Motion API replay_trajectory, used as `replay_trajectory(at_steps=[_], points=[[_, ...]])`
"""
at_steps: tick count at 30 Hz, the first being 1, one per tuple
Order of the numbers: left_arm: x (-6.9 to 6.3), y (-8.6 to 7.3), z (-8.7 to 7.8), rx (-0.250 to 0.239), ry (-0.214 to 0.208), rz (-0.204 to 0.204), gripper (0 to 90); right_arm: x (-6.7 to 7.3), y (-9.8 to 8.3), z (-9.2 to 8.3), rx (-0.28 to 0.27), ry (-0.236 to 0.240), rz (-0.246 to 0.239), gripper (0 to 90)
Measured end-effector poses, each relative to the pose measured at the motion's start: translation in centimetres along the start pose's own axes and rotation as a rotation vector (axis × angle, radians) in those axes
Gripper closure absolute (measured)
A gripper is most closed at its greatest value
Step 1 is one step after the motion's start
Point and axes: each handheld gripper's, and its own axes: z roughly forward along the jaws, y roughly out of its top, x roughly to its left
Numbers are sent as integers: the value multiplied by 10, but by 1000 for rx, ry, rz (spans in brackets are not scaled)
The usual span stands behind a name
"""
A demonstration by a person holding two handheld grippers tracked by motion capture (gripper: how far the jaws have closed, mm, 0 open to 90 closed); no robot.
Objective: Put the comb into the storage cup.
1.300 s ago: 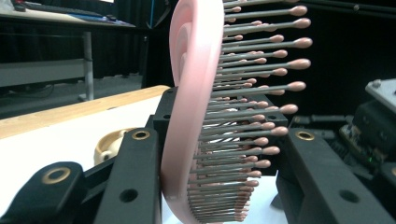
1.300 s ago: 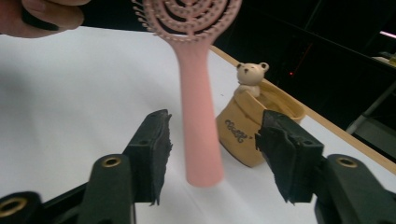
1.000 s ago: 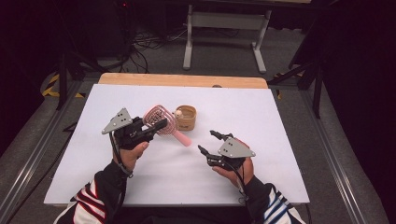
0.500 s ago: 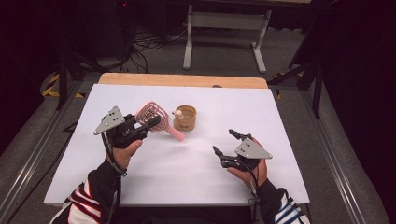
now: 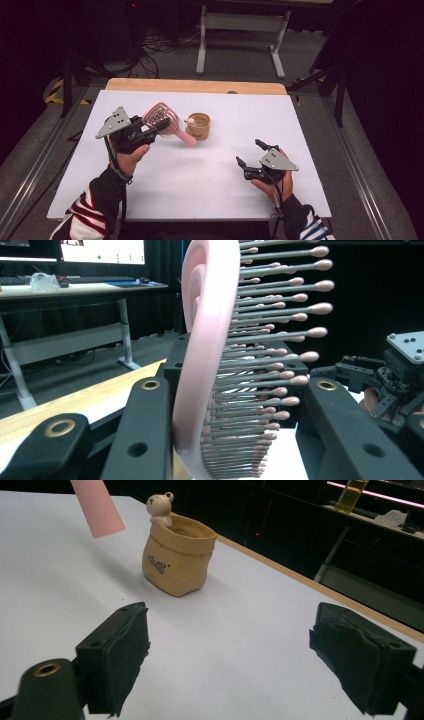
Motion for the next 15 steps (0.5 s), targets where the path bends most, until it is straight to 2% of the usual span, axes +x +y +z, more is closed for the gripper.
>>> replay_trajectory(at_steps=[6,11,15], points=[[0,18,9,11,-10,41,630,2,0,2,7,8,-5,151],[1,28,16,9,-21,52,630,3,-1,4,17,14,-11,153],[-3,37,24,14,-27,90,630,3,-2,5,21,15,-11,153]])
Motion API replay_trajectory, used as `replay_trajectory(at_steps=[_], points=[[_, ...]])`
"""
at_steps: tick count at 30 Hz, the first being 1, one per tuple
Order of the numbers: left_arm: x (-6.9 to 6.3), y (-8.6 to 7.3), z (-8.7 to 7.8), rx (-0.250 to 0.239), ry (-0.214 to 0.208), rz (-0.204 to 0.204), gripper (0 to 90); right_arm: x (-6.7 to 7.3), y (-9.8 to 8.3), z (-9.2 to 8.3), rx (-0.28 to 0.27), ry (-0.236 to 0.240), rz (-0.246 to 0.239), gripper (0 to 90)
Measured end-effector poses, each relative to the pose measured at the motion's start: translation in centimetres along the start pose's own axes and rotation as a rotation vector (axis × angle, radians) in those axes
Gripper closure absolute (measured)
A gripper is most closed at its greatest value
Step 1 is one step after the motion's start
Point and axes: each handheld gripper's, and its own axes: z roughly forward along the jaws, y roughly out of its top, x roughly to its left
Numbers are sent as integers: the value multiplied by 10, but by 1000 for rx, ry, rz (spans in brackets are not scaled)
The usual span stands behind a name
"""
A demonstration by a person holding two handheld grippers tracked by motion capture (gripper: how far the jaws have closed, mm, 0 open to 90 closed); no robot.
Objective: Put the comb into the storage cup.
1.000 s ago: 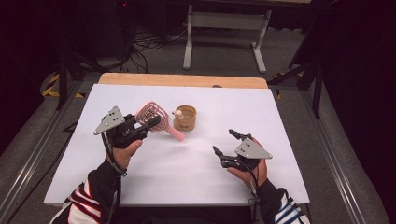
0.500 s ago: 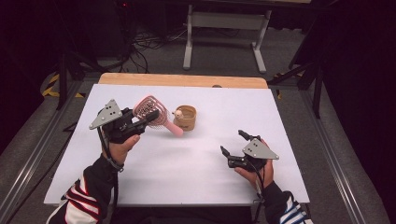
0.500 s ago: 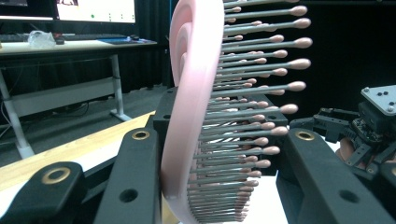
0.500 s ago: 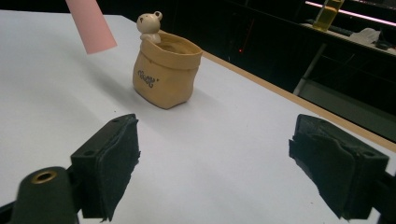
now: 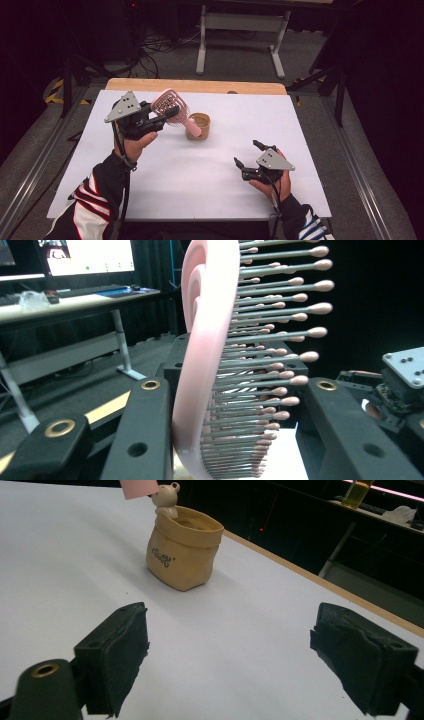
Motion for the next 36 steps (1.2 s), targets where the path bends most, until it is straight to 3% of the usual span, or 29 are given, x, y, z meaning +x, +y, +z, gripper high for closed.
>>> replay_trajectory(at_steps=[8,25,36], points=[[5,9,16,12,-1,7,630,1,0,1,-1,9,3,157],[15,13,47,46,10,14,629,0,-1,1,1,13,5,161],[18,12,57,68,26,23,629,0,-1,1,3,17,2,161]])
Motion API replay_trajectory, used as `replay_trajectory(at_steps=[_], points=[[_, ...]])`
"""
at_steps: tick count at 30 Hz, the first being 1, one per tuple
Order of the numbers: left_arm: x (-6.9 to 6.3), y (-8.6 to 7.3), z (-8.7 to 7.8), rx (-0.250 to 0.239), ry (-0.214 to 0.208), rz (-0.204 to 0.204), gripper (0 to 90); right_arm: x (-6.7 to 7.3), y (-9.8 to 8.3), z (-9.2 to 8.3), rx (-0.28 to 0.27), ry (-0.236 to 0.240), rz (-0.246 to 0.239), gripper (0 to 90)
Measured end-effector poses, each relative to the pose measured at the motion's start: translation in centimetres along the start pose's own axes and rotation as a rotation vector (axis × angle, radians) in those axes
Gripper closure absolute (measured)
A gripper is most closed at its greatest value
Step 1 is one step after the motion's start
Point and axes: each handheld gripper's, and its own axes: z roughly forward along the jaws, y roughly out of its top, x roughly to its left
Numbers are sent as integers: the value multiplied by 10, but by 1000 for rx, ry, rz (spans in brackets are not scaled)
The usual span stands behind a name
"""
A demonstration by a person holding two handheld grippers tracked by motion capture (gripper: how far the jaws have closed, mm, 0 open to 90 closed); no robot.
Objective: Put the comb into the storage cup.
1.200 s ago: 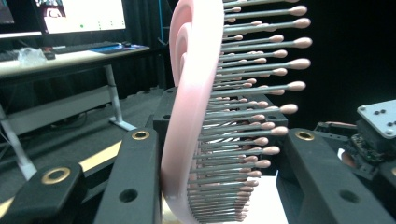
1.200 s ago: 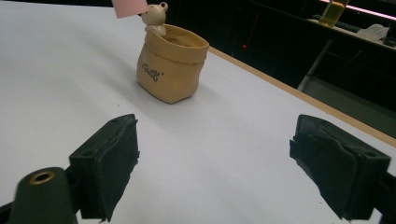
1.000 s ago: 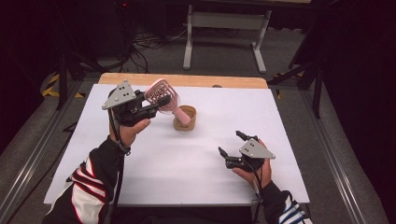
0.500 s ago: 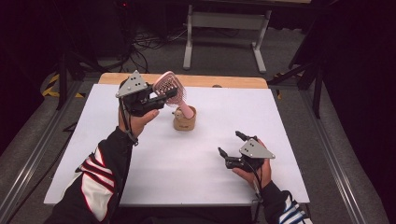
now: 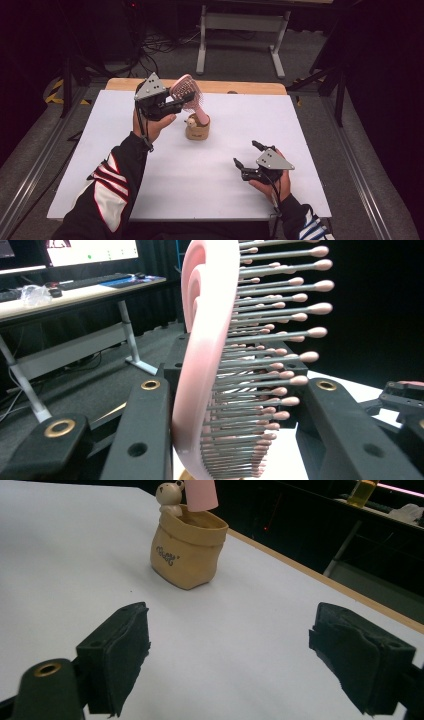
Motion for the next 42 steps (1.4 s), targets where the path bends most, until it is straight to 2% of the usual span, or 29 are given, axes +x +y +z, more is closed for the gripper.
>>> replay_trajectory(at_steps=[12,28,42], points=[[10,-4,12,39,24,-8,629,0,0,1,6,4,-1,161],[16,-17,29,105,30,-27,629,0,-1,1,10,6,-2,161],[22,-32,39,131,29,-68,628,1,-1,2,15,14,0,161]])
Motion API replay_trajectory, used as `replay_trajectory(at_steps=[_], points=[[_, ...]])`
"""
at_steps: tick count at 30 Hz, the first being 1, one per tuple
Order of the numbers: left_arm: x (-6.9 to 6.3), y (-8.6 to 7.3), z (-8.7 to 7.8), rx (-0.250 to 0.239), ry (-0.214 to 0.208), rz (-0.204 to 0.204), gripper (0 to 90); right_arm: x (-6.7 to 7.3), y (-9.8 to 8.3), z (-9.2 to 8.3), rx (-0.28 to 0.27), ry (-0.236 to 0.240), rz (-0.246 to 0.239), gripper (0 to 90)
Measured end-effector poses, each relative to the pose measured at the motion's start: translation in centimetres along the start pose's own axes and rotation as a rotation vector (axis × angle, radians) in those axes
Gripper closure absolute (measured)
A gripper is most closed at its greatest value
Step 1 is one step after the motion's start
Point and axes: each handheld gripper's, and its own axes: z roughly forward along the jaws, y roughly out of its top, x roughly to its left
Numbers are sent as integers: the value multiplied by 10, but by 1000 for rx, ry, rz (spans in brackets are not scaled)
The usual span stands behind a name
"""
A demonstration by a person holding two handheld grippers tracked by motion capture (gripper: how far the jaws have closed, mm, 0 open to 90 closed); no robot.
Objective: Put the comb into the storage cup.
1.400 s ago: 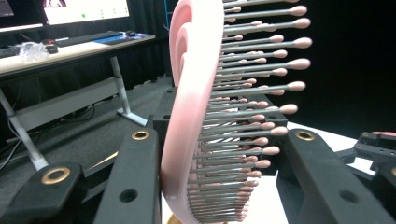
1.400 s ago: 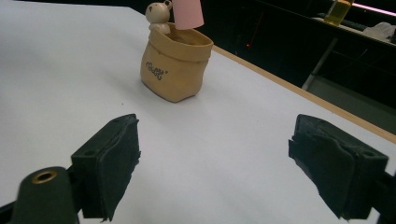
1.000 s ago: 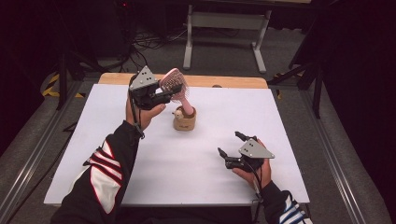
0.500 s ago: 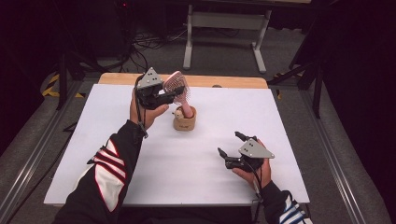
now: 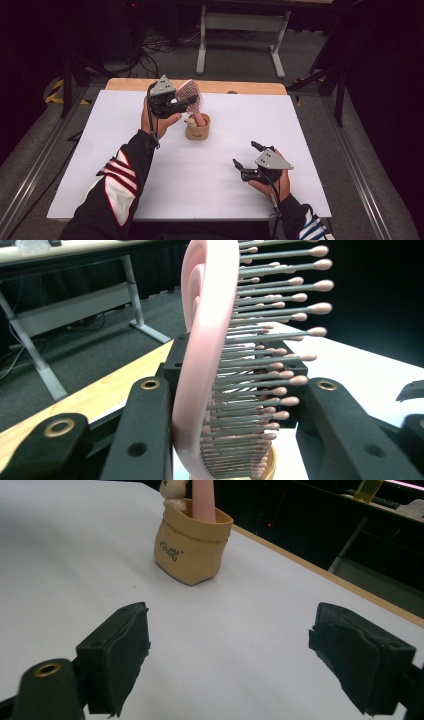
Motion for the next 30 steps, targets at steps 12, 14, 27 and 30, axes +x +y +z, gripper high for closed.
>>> replay_trajectory(at_steps=[12,14,27,30], points=[[4,-8,7,15,-3,-25,627,0,0,1,3,4,-2,162],[5,-11,9,17,-3,-39,627,0,-1,1,4,5,-1,163],[17,-19,11,0,8,-86,602,1,-1,2,15,13,-5,163],[25,-24,10,-3,31,-122,588,1,-2,3,19,16,-9,162]])
